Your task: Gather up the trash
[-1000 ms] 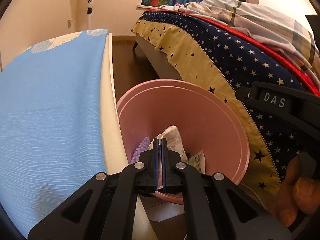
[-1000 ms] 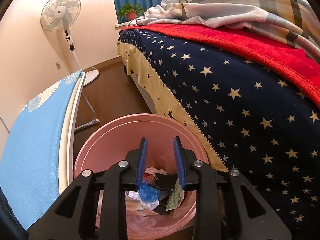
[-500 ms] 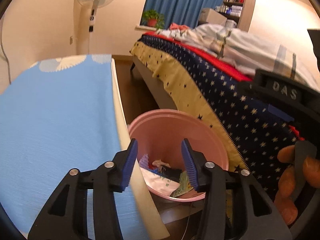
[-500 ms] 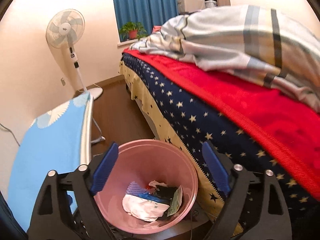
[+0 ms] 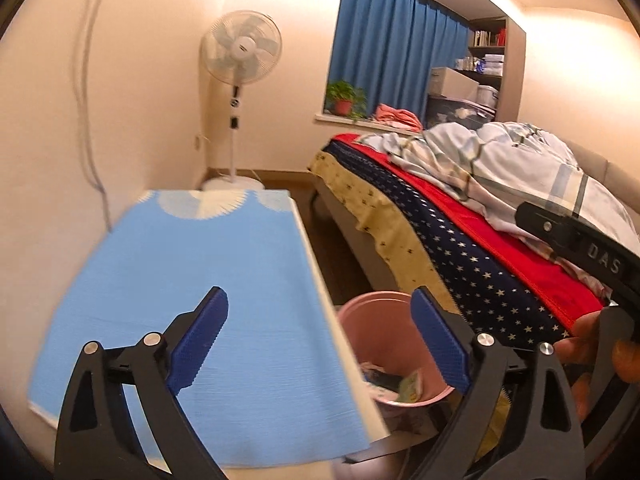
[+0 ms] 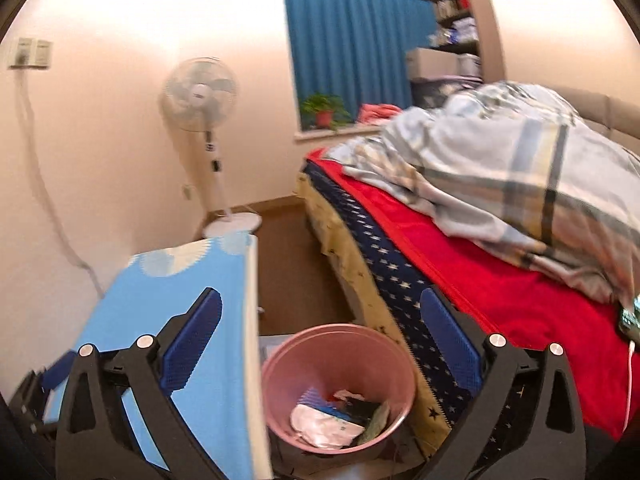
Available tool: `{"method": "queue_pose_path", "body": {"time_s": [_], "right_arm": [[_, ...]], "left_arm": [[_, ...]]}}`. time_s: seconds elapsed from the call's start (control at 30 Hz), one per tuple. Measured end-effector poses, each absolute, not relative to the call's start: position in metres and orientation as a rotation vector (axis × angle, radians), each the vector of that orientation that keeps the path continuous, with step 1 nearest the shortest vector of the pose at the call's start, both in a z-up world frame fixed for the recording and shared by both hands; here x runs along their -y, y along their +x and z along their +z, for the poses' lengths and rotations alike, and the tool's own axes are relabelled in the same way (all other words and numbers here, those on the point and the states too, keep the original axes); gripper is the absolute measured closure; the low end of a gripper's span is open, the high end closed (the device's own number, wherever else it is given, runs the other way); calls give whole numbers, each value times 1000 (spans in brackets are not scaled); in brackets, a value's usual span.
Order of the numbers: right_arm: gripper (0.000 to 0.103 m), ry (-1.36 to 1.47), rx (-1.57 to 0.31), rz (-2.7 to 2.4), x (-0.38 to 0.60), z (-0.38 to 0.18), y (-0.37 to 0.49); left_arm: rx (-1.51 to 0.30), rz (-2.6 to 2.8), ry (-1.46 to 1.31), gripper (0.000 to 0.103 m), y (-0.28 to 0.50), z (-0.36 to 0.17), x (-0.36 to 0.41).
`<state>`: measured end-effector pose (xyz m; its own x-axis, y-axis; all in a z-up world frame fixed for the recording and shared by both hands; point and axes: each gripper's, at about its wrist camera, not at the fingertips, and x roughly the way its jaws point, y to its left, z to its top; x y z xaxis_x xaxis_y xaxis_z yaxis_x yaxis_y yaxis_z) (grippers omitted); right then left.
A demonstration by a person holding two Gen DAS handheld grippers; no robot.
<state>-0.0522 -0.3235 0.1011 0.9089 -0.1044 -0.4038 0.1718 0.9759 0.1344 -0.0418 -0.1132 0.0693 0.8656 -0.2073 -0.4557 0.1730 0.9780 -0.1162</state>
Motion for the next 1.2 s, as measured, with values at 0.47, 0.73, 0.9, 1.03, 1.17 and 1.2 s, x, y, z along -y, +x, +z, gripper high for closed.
{"method": "queue_pose_path", "body": {"time_s": [0.47,0.73,0.9,1.03,1.17,1.2], "right_arm": [[5,41,-518,-10,256,42,-76],[5,20,-529,-26,244,33,-69],[5,3,-536,-25,237,29,-67],[5,-5,-539,-30,235,27,-67],[5,-4,-543,-35,235,25,-67],[5,-5,-543,-35,234,25,-67]], "left_arm": [[-552,-36,-139,8,-81,35,52],[-584,-15,-109,8,-70,16,48],[-588,-6,-126,8,-69,14,43],[-588,-4,-131,8,-69,13,43],[-589,3,-144,8,-69,12,40],[-589,4,-145,8,-69,12,40]]}}
